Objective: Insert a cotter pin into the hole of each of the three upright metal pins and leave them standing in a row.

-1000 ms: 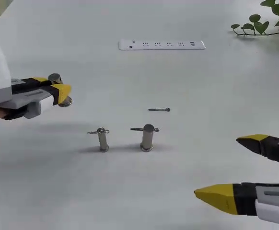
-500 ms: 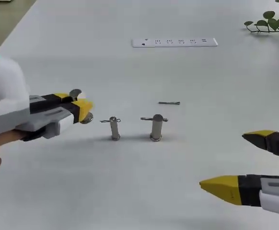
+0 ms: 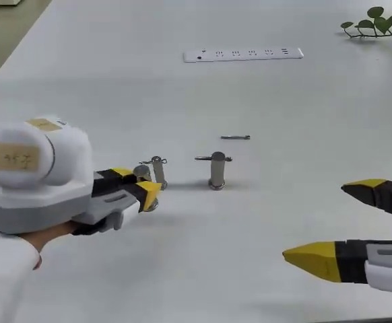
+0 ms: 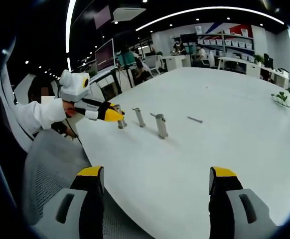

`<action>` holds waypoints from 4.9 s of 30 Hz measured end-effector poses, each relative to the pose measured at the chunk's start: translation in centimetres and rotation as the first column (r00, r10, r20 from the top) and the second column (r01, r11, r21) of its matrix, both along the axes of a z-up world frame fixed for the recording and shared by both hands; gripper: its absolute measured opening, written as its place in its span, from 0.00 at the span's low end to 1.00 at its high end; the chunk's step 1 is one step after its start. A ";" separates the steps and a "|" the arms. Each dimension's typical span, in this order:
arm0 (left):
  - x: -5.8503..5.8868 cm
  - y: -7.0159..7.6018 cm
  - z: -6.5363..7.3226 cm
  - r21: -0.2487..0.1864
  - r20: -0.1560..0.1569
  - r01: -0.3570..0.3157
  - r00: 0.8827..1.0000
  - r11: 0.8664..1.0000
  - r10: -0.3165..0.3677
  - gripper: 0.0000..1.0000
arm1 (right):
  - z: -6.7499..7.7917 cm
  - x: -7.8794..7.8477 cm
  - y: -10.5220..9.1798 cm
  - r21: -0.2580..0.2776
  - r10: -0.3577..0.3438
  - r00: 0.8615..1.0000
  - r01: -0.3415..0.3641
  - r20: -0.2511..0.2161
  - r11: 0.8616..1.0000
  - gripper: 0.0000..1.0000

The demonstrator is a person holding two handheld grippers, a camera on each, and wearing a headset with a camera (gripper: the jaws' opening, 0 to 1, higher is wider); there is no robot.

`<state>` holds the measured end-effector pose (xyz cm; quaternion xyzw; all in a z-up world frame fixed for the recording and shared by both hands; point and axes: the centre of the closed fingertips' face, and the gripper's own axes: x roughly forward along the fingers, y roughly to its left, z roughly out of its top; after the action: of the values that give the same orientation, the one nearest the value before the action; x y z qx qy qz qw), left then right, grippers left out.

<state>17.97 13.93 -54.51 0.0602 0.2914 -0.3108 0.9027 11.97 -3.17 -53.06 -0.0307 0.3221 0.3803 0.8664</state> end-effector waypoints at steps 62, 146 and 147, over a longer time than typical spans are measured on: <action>-1.4 -4.6 -3.5 0.044 -0.081 -0.048 0.995 0.998 0.052 0.17 | -0.3 0.2 -1.2 0.057 0.016 0.999 -0.014 -0.033 0.998 0.84; -7.1 5.4 5.1 -0.250 0.004 -0.094 0.995 0.964 0.098 0.87 | -6.5 19.7 4.9 -0.512 0.634 0.753 -0.621 -0.178 0.594 0.19; -7.2 5.4 5.1 -0.252 0.003 -0.096 0.995 0.963 0.100 0.87 | -6.9 19.9 4.8 -0.514 0.631 0.752 -0.624 -0.191 0.589 0.18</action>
<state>10.81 19.38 -49.42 -0.0668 0.2450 -0.2998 0.9196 31.90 1.61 -59.94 -0.3908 0.3799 0.5515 0.6315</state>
